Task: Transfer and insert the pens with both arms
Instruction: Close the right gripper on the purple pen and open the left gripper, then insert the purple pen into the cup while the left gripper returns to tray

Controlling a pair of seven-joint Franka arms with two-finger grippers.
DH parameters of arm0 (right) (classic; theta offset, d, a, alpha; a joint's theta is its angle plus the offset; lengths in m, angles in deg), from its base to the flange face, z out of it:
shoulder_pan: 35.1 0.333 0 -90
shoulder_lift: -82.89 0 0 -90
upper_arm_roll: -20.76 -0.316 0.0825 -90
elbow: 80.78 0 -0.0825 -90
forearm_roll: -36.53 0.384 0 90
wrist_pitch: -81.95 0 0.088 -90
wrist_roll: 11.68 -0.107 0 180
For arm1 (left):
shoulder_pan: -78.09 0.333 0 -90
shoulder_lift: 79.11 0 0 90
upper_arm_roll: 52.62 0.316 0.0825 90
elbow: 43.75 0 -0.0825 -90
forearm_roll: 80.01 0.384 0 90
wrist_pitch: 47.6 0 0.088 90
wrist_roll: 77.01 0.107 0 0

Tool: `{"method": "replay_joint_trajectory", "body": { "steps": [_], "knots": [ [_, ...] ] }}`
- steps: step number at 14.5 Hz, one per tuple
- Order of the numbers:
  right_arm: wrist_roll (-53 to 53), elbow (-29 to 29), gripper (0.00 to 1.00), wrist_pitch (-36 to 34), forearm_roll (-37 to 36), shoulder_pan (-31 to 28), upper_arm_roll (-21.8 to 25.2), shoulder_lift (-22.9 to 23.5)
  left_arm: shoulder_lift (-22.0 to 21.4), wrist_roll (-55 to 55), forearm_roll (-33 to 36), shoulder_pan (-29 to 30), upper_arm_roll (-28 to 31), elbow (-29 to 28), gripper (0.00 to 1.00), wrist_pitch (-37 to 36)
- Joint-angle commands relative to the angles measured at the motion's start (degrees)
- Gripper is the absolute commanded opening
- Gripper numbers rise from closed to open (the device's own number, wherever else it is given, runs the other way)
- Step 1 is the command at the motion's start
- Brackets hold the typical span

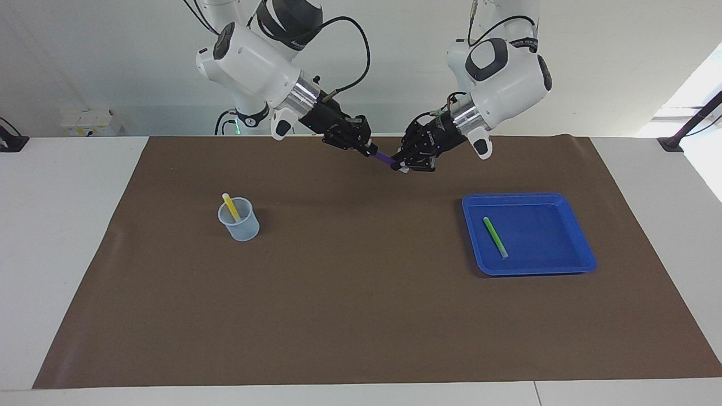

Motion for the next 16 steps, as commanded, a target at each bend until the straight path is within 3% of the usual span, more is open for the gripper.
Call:
{"method": "replay_joint_trajectory", "body": {
  "steps": [1,2,3,5,8,11,16],
  "knots": [
    [1.44,-1.29,0.00,-0.05,-2.92,-0.24,-0.24,-1.08,-1.88,-0.45,-1.29,-0.86,0.57,-1.46,0.25,1.22],
    [1.44,-0.94,0.00,-0.49,-3.80,-0.50,-0.24,-0.91,-1.88,-0.53,-1.20,-0.95,0.58,-1.37,0.91,1.48],
    [1.44,-0.59,0.00,-1.28,-4.68,-0.94,-0.15,-0.73,-1.97,-0.79,-1.20,-0.95,0.66,-1.37,1.00,1.57],
    [3.09,0.29,0.00,-3.21,-6.70,-1.99,-0.07,-0.47,-2.32,-0.97,-1.20,-0.95,0.58,-1.37,1.00,1.48],
    [12.29,2.66,0.00,-11.89,-12.67,-7.78,0.02,-0.12,-2.32,-1.24,-1.20,-0.95,0.66,-1.55,1.00,1.57],
    [20.58,10.29,0.00,-21.91,-27.21,-10.87,0.02,2.78,-2.32,0.16,-0.59,-0.42,0.75,-1.72,1.00,1.74],
    [38.32,11.20,0.00,-25.02,-44.04,-11.93,0.37,2.96,-3.20,22.87,2.23,3.88,0.84,-6.37,1.00,1.83]
  ]
}}
